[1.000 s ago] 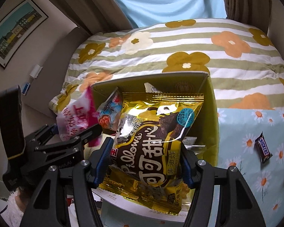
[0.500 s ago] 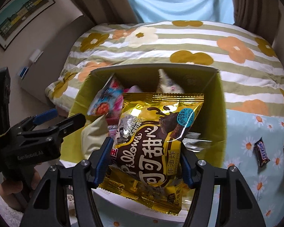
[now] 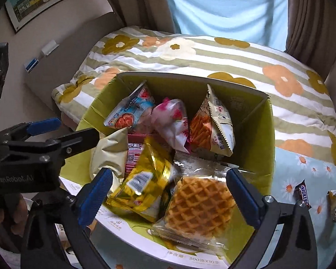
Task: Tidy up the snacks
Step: 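Carry both bags over the yellow box and open both tools to drop them, then move both tools back over the Snickers bar and white TATRE bag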
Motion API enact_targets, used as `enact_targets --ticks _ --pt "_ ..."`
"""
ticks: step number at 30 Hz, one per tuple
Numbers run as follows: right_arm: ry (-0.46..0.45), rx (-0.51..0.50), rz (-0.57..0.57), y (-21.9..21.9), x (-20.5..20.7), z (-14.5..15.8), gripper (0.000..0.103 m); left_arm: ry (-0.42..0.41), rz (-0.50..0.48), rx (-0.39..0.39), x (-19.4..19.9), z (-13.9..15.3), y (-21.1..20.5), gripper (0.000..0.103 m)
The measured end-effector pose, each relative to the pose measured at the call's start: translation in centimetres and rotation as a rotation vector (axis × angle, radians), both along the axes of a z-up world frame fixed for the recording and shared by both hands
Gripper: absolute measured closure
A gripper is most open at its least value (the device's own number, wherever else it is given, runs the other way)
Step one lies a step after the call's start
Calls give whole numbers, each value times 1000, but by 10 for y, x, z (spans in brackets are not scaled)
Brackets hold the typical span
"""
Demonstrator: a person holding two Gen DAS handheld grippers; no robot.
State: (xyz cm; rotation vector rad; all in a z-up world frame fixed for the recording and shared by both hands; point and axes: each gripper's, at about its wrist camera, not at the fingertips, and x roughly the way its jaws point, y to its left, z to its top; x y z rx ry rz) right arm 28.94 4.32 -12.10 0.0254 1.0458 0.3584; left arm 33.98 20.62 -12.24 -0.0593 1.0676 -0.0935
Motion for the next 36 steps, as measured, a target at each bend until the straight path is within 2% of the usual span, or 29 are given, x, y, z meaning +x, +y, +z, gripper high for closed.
enact_targets --ticks 13,19,28,36 --pt "-15 -12 -48 -11 -14 12 2 -9 -57 -20 -9 -1 -11 0" --pt "-17 -14 -89 -27 -26 20 2 -23 -92 -37 -12 8 -25 0" --pt "-41 7 -169 -101 -45 37 2 -71 -136 -43 -24 31 -87 0" --pt "-72 -16 -207 -197 -58 53 2 -78 -150 -90 -36 38 -179 0"
